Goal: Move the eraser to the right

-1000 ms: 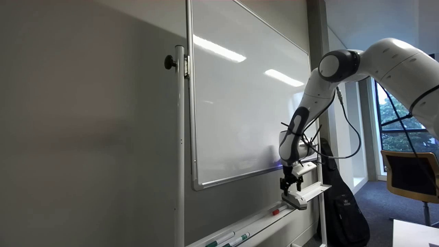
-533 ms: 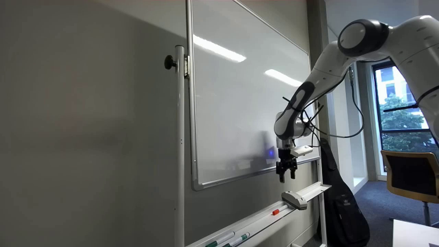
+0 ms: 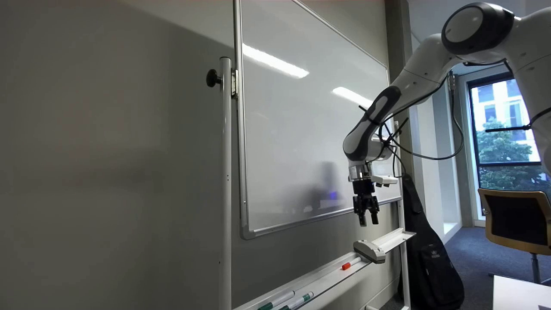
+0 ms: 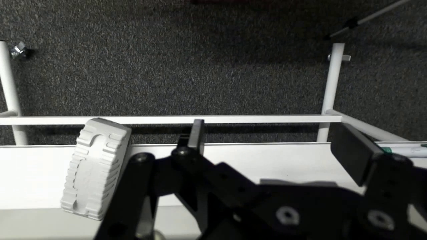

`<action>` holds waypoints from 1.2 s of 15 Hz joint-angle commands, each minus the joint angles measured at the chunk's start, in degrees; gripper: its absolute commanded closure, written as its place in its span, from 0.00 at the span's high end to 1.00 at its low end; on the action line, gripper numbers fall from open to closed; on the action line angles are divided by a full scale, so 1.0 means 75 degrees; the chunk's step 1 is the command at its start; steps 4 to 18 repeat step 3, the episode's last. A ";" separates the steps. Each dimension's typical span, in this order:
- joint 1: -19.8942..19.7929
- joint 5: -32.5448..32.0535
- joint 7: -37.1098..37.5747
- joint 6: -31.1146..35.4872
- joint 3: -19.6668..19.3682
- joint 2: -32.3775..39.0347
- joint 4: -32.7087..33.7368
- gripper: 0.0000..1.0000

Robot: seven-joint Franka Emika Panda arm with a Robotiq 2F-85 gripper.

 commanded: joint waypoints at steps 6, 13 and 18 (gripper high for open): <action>0.0062 0.0006 -0.0001 -0.0030 -0.0053 0.0003 -0.0004 1.00; 0.0062 0.0006 -0.0001 -0.0030 -0.0053 0.0003 -0.0004 1.00; 0.0062 0.0006 -0.0001 -0.0030 -0.0053 0.0003 -0.0004 1.00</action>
